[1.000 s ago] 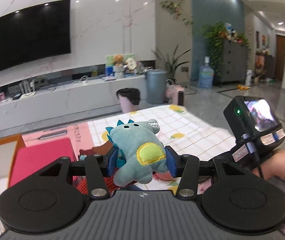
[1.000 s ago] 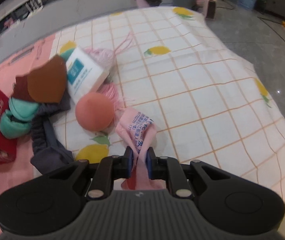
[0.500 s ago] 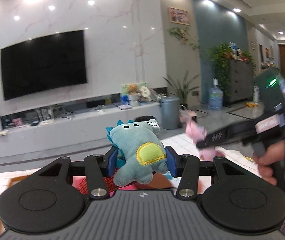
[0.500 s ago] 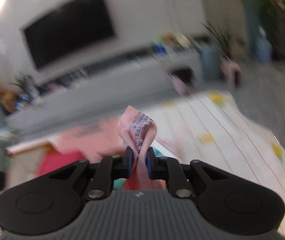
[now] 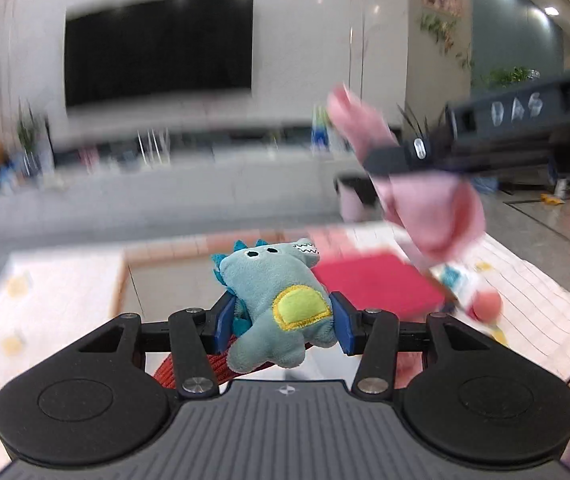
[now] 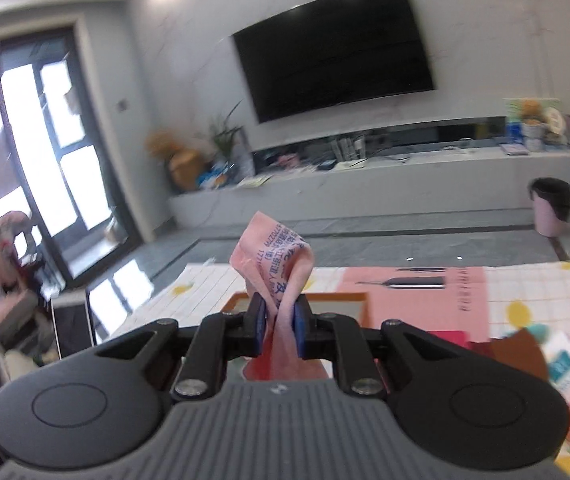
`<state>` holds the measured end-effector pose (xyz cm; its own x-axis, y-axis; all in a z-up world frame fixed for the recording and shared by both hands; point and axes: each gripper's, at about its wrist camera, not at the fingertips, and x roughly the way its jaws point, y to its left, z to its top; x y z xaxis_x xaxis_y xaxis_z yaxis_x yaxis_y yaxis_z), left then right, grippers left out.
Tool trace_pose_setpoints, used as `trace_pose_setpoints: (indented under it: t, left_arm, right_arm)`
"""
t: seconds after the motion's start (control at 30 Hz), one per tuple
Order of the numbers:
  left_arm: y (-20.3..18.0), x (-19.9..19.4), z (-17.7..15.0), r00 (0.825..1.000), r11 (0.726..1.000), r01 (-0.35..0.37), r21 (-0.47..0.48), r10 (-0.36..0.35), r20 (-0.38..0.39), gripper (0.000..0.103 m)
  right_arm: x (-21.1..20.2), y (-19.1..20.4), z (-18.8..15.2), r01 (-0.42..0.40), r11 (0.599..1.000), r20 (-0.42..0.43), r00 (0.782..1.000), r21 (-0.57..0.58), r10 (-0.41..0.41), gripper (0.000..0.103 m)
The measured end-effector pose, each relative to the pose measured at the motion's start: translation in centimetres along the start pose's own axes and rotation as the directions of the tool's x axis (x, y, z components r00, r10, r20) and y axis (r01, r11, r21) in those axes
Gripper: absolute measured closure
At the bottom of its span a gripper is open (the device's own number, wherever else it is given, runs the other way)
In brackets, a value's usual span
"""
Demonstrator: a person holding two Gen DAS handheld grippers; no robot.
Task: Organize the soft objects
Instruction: 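Carry the plush in left tool while right tool carries pink fabric to the box, then open left tool to drop the plush dinosaur into the orange box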
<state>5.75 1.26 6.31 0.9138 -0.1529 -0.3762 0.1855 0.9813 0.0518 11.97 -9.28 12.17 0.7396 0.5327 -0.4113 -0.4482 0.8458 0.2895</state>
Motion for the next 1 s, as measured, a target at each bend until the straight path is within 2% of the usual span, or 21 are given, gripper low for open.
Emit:
trace_pose_setpoints:
  t: [0.07, 0.13, 0.27, 0.37, 0.43, 0.53, 0.67, 0.77, 0.8, 0.93, 1.0]
  left_arm:
    - [1.7, 1.4, -1.1, 0.994, 0.998, 0.049, -0.04, -0.053, -0.093, 0.047]
    - [2.7, 2.8, -2.1, 0.983, 0.991, 0.085, -0.105, -0.101, -0.156, 0.047]
    - [4.1, 5.7, -2.9, 0.963, 0.982, 0.022, -0.186, -0.071, -0.26, 0.047]
    - [5.9, 7.7, -3.5, 0.941, 0.943, 0.019, -0.332, -0.13, -0.314, 0.047]
    - [7.2, 8.5, -4.2, 0.924, 0.917, -0.051, -0.395, -0.107, -0.367, 0.047]
    - [7.4, 9.7, -4.6, 0.908, 0.92, -0.152, -0.36, -0.014, -0.42, 0.047]
    - [7.5, 10.8, -4.9, 0.884, 0.918, -0.199, -0.344, 0.016, -0.467, 0.041]
    - [7.2, 11.3, -4.9, 0.866, 0.91, -0.235, -0.341, 0.037, -0.499, 0.026]
    - [7.4, 11.4, -4.7, 0.865, 0.909, -0.235, -0.345, 0.033, -0.501, 0.026]
    - [7.9, 10.2, -4.9, 0.895, 0.915, -0.206, -0.346, 0.033, -0.445, 0.018]
    - [7.5, 9.7, -4.7, 0.901, 0.926, -0.194, -0.324, 0.038, -0.433, 0.016]
  right_arm:
    - [2.3, 0.6, -0.6, 0.006, 0.999, -0.042, 0.999, -0.036, -0.007, 0.09]
    - [4.2, 0.7, -1.3, -0.002, 1.0, -0.065, 0.998, -0.026, 0.0, 0.09]
    - [6.2, 0.2, -3.3, -0.057, 0.998, -0.102, 0.993, 0.029, 0.06, 0.09]
    - [7.2, -0.2, -4.4, -0.073, 0.996, -0.119, 0.99, 0.056, 0.079, 0.09]
    - [7.5, -0.9, -5.2, -0.079, 0.993, -0.135, 0.987, 0.083, 0.09, 0.09]
    - [7.9, -1.3, -6.1, -0.084, 0.99, -0.154, 0.983, 0.109, 0.1, 0.09]
    - [7.7, -1.5, -7.2, -0.077, 0.994, -0.174, 0.981, 0.078, 0.09, 0.09]
    - [7.9, -1.9, -7.5, -0.061, 0.993, -0.192, 0.978, 0.097, 0.079, 0.09]
    - [8.0, -2.0, -7.5, -0.056, 0.993, -0.198, 0.977, 0.103, 0.076, 0.09]
    - [7.8, -1.9, -7.5, -0.049, 0.994, -0.199, 0.978, 0.096, 0.068, 0.09]
    - [7.7, -2.1, -7.5, -0.047, 0.994, -0.202, 0.977, 0.095, 0.066, 0.09]
